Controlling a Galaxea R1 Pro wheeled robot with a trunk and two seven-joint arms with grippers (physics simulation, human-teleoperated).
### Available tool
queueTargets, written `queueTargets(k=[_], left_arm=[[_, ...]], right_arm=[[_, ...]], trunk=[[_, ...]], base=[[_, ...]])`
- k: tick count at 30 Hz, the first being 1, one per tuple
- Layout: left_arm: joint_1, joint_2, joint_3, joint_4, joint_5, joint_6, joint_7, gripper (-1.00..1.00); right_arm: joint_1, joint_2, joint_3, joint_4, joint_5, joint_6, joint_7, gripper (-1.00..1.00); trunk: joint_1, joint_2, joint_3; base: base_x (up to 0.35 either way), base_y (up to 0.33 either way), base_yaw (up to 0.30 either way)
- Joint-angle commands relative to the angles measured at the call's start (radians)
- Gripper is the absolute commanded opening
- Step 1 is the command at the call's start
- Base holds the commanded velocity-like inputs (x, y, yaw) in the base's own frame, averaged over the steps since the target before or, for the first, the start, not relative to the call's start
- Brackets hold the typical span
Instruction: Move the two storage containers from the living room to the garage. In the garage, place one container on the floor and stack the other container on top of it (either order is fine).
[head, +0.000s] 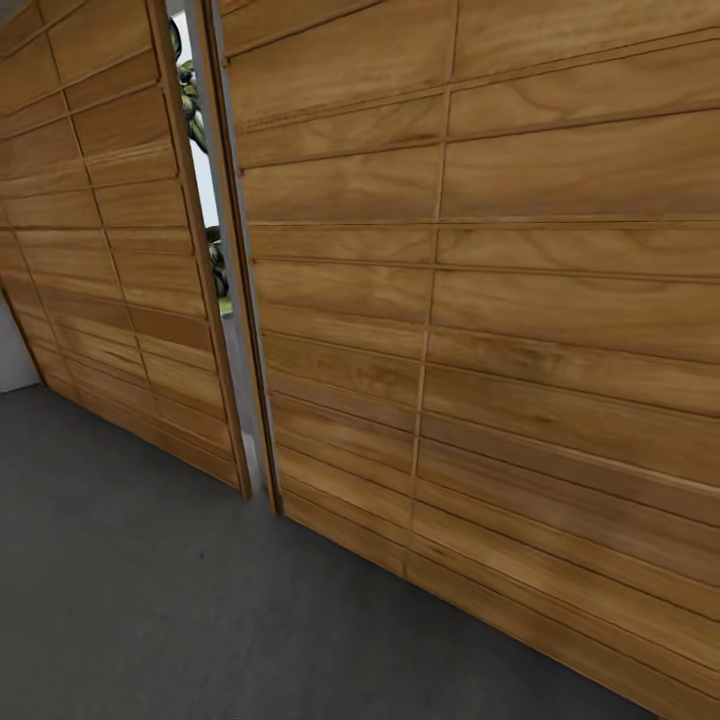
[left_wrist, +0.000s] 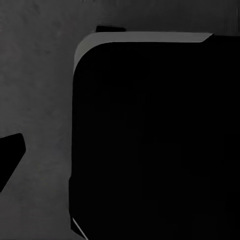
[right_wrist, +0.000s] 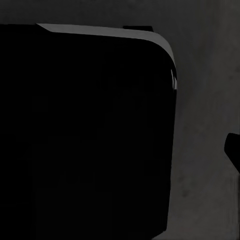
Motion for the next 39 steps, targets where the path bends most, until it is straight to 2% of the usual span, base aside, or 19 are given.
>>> queueTargets(k=[1,7,16,22,39], left_arm=[[0.000,-0.001,0.002,-0.005,0.006,-0.004,0.000,1.00],[0.000,-0.008,0.007,-0.031,0.008,-0.011,-0.001,1.00],[0.000,-0.031,0.011,-0.029,0.010,-0.028,-0.008,1.00],[0.000,-0.033,0.012,-0.023,0.011,-0.054,-0.008,1.00],[0.000,-0.032,0.012,-0.020,0.016,-0.056,-0.008,1.00]], right_arm=[[0.000,0.000,0.001,-0.001,0.000,-0.002,0.000,1.00],[0.000,0.000,0.002,-0.001,-0.001,-0.002,0.000,1.00],[0.000,0.000,0.002,-0.001,0.000,-0.002,0.000,1.00],[0.000,0.000,0.000,-0.001,0.001,-0.002,0.000,1.00],[0.000,-0.001,-0.001,-0.001,-0.001,-0.004,0.000,1.00]], trunk=[[0.000,0.000,-0.001],[0.000,0.000,-0.001],[0.000,0.000,-0.001],[0.000,0.000,-0.001],[0.000,0.000,-0.001]], base=[[0.000,0.000,0.300],[0.000,0.000,0.300],[0.000,0.000,0.300],[0.000,0.000,0.300],[0.000,0.000,0.300]])
